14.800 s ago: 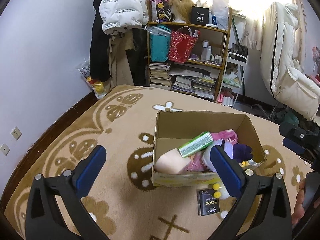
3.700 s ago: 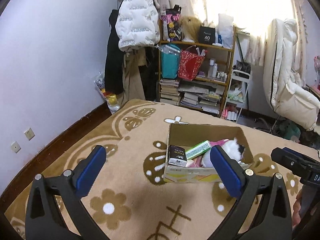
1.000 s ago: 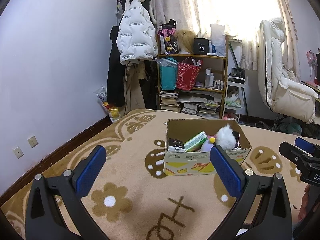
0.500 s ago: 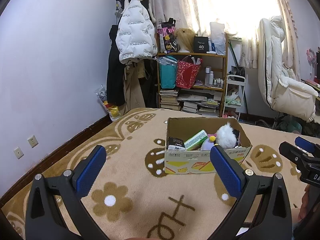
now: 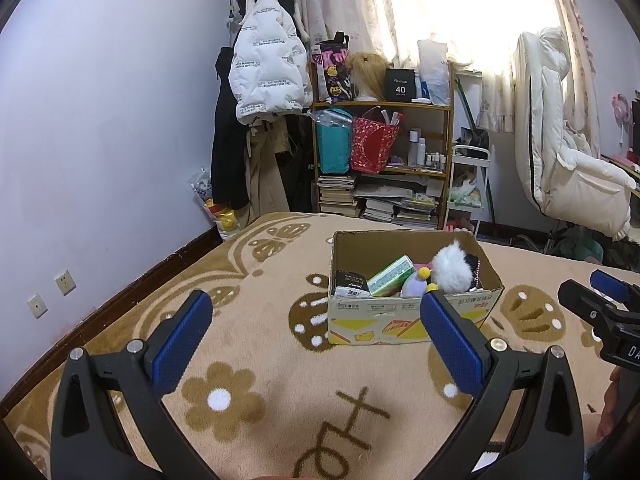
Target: Organize soft objects
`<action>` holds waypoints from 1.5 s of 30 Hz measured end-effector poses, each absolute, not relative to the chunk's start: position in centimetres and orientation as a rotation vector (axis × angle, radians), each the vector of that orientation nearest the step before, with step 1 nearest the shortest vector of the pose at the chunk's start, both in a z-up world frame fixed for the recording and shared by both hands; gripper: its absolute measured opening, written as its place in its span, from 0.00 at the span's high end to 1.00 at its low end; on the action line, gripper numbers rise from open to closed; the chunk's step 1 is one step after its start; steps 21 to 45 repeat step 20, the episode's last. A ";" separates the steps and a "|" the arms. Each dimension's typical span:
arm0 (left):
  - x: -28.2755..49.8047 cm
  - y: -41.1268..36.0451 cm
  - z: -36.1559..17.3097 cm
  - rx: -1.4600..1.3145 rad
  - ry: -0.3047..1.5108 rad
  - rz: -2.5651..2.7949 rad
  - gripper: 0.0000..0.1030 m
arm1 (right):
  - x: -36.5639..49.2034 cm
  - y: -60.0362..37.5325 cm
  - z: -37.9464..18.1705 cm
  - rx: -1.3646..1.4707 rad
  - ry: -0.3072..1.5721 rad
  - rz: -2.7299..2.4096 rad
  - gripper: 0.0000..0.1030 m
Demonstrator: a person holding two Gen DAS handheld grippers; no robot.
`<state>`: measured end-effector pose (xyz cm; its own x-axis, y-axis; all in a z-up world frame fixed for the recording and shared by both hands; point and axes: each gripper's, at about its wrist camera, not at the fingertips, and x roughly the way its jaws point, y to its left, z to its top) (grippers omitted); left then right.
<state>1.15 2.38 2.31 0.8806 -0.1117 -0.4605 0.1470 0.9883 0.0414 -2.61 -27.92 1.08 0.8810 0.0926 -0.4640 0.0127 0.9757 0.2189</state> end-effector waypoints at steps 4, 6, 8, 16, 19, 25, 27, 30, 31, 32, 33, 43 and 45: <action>1.2 2.4 2.3 0.076 0.473 -0.133 0.00 | -2.6 -28.0 1.1 0.215 0.492 0.043 0.00; 1.2 2.3 2.3 0.077 0.476 -0.133 0.00 | -2.7 -28.0 1.1 0.211 0.491 0.044 0.00; 1.3 2.3 2.1 0.086 0.478 -0.126 0.00 | -2.8 -28.1 1.0 0.207 0.492 0.045 0.00; 1.3 2.4 1.9 0.088 0.481 -0.133 0.00 | -3.0 -28.4 0.6 0.200 0.497 0.046 0.00; 1.3 2.4 2.0 0.087 0.481 -0.137 0.00 | -3.0 -28.7 0.5 0.206 0.498 0.044 0.00; 1.3 2.4 1.9 0.087 0.480 -0.141 0.00 | -3.1 -28.8 0.5 0.208 0.499 0.042 0.00; 1.3 2.4 1.9 0.087 0.480 -0.141 0.00 | -3.1 -28.8 0.5 0.208 0.499 0.042 0.00; 1.3 2.4 1.9 0.087 0.480 -0.141 0.00 | -3.1 -28.8 0.5 0.208 0.499 0.042 0.00; 1.3 2.4 1.9 0.087 0.480 -0.141 0.00 | -3.1 -28.8 0.5 0.208 0.499 0.042 0.00; 1.3 2.4 1.9 0.087 0.480 -0.141 0.00 | -3.1 -28.8 0.5 0.208 0.499 0.042 0.00; 1.3 2.4 1.9 0.087 0.480 -0.141 0.00 | -3.1 -28.8 0.5 0.208 0.499 0.042 0.00; 1.3 2.4 1.9 0.087 0.480 -0.141 0.00 | -3.1 -28.8 0.5 0.208 0.499 0.042 0.00; 1.3 2.4 1.9 0.087 0.480 -0.141 0.00 | -3.1 -28.8 0.5 0.208 0.499 0.042 0.00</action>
